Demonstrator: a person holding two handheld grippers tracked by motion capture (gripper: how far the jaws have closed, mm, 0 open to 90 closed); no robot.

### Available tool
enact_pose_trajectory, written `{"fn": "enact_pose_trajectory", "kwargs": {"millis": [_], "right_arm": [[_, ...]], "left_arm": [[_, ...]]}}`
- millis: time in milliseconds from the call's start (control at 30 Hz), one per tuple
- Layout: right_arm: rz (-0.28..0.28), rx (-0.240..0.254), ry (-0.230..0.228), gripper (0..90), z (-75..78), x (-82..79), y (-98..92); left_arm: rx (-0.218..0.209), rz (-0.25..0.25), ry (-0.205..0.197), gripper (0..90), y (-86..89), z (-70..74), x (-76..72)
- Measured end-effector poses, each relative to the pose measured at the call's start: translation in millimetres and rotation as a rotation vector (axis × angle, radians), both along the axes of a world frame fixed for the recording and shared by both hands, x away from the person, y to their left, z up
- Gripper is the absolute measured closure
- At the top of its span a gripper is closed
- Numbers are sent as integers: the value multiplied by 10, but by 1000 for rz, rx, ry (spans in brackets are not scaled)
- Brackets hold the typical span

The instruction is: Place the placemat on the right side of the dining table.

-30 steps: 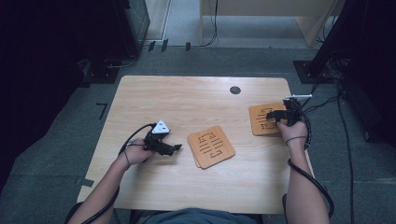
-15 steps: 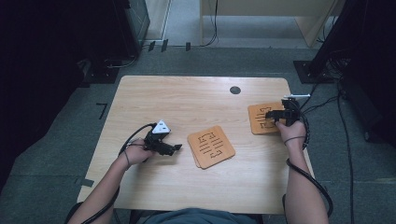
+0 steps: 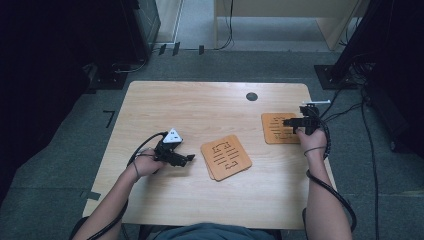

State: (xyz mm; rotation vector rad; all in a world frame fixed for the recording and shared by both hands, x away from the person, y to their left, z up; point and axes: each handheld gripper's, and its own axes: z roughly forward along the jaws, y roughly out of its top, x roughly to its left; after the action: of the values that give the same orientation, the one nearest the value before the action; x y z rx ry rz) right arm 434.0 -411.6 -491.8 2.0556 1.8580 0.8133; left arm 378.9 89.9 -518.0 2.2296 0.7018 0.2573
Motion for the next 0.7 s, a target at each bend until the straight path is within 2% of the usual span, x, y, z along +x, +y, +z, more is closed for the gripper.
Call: {"fn": "enact_pose_trajectory", "kwargs": {"millis": [500, 700], "right_arm": [[37, -37, 21, 228, -2, -35, 71], [83, -58, 20, 208, 21, -61, 174]], "left_arm": [[2, 1, -1, 122, -3, 0, 0], [-4, 1, 2, 121, -4, 0, 9]]}}
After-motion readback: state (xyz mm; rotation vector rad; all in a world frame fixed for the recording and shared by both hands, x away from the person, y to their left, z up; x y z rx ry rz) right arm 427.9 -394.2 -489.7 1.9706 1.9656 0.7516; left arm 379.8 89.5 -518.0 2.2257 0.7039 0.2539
